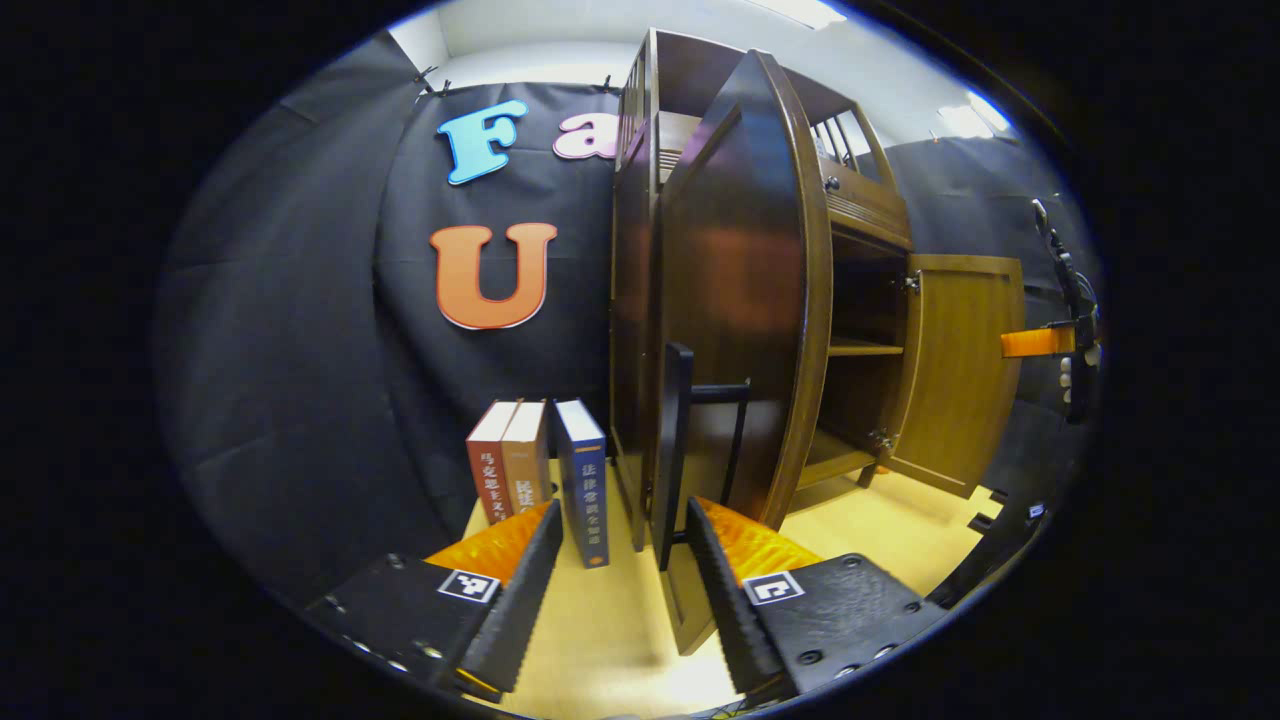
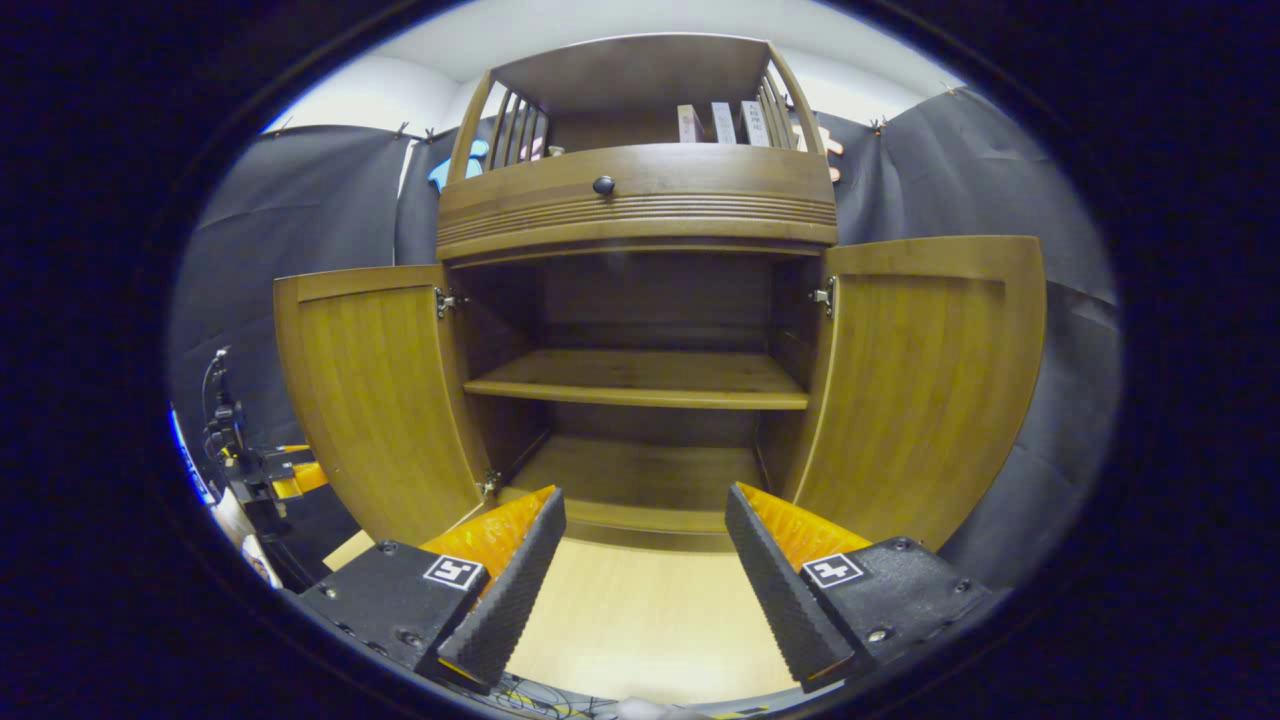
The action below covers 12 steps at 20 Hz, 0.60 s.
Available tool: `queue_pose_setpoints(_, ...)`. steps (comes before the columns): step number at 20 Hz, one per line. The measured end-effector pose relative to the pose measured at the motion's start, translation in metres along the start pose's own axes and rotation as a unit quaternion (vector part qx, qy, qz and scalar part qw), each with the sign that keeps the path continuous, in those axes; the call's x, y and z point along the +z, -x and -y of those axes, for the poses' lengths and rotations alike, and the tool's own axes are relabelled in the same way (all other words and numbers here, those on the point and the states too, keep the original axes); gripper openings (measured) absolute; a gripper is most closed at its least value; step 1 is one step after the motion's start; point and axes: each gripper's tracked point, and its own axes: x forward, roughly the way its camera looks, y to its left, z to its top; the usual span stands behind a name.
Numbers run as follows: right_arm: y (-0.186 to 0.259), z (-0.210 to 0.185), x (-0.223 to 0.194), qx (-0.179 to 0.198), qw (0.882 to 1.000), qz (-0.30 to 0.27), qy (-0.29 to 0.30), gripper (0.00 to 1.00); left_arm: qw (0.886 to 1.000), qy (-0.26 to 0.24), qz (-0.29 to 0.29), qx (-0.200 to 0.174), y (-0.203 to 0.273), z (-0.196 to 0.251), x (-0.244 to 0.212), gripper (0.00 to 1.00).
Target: Open the right door of the double-door shoe cabinet with the right hand, and open the left door with the left hand.
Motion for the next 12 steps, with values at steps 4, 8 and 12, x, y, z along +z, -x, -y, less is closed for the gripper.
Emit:
queue_pose_setpoints(4, -0.003, -0.003, 0.003, 0.008, 1.000, 0.009, -0.001, 1.00, 0.996, -0.002, -0.003, 0.092, 0.040, -0.009, 0.008, 0.97)
queue_pose_setpoints(8, -0.004, -0.002, 0.003, 0.011, 1.000, 0.013, 0.005, 1.00, 0.991, -0.015, 0.020, 0.133, 0.067, 0.022, 0.041, 0.97)
queue_pose_setpoints(12, -0.004, 0.007, 0.006, 0.011, 1.000, 0.012, 0.001, 1.00, 0.992, -0.021, 0.051, 0.111, 0.060, 0.076, 0.087, 0.96)
